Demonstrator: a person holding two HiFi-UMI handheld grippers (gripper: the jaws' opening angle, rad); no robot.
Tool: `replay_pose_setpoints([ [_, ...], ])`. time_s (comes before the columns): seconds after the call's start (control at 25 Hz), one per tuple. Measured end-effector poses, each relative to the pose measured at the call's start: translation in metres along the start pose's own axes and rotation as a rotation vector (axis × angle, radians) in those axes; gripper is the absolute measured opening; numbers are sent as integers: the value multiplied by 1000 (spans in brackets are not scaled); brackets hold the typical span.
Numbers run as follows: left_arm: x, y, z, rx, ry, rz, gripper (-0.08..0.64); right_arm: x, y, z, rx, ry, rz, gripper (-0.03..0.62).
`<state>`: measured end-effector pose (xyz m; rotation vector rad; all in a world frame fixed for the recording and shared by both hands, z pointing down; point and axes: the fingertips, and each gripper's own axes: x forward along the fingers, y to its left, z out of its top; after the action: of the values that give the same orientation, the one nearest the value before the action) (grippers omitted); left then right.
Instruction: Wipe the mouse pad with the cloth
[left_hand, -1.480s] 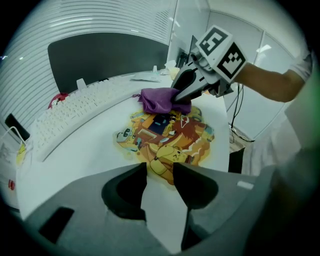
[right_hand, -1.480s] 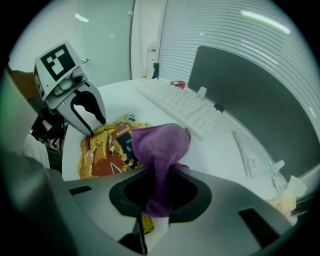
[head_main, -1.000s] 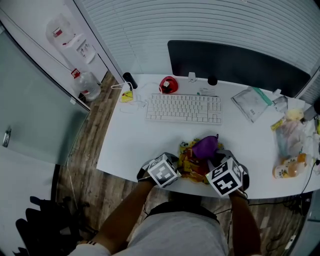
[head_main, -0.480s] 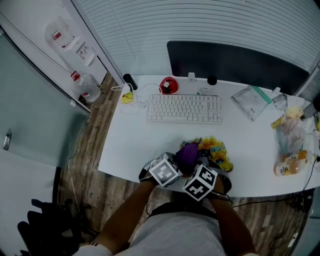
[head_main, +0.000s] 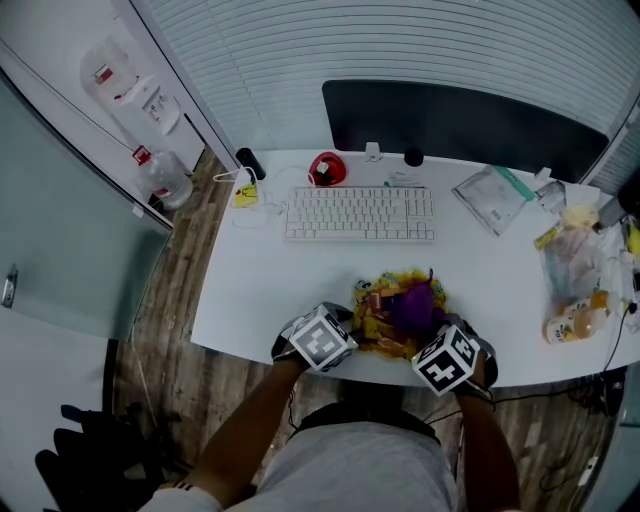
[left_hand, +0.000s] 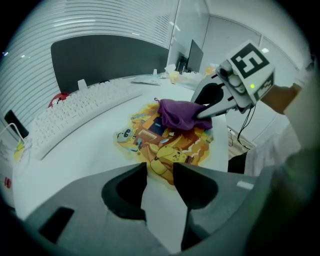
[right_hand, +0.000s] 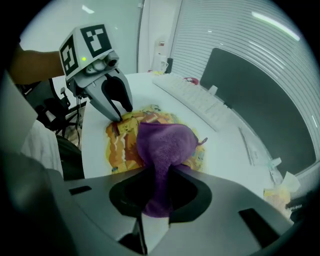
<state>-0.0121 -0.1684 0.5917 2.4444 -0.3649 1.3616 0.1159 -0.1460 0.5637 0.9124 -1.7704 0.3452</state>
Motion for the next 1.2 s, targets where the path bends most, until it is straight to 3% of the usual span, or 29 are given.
replay_pose_setpoints([
  [0.28,-5,-2,4,16,0,-5,173,-17,-40,-57,148,46,-81,69],
  [0.44,-5,-1,4,18,-1,-6,172,-30,-44,-57,164,22,-103,69],
  [0.6,-6,-1,4,17,-3,-7,172,-46,-24,-19,131,-69,-89,69],
  [0.8,-5,-1,4,17,-1,-9,172,-46,27,38,22,-145,-17,69],
  [1.0,-5,-2,4,20,3,-13,172,-21,77,60,-91,-117,70,69],
  [1.2,-5,-2,4,22,3,-8,172,-5,90,56,-146,-71,82,69],
])
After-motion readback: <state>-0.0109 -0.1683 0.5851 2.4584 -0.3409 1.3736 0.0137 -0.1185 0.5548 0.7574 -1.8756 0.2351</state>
